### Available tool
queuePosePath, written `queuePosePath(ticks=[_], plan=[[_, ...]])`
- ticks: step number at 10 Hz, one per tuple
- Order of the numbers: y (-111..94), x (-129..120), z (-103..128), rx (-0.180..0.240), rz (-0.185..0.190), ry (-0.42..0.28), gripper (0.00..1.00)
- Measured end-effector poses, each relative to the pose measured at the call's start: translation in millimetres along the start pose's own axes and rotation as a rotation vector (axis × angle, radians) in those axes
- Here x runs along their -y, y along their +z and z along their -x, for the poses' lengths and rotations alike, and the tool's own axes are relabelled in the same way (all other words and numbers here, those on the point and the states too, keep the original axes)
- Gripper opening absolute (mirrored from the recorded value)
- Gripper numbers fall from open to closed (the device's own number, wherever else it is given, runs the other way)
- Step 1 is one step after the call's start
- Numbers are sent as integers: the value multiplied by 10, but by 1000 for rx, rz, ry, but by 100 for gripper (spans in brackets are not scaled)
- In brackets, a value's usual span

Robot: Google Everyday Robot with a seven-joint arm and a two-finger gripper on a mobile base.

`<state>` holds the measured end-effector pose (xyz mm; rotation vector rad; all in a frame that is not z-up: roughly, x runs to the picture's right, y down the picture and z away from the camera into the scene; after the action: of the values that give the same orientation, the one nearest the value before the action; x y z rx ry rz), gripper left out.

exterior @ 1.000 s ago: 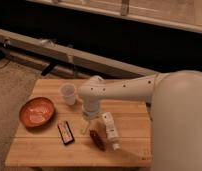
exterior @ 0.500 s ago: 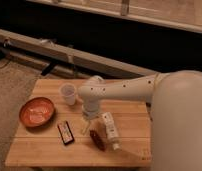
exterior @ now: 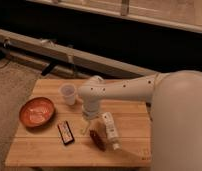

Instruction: Drag the ceramic bowl in a circle

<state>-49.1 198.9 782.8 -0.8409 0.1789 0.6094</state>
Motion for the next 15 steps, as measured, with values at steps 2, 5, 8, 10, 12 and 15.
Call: queuePosePath(ticks=[2, 5, 8, 10, 12, 15], plan=[[0, 0, 0, 0, 0, 0, 80], [0, 0, 0, 0, 0, 0, 80], [-1, 0, 0, -1, 0, -1, 80], [-65, -36, 114, 0, -10, -53, 80], [-145, -107, 398, 1, -24, -105, 80], [-271, -277, 931, 2, -54, -208, 80]])
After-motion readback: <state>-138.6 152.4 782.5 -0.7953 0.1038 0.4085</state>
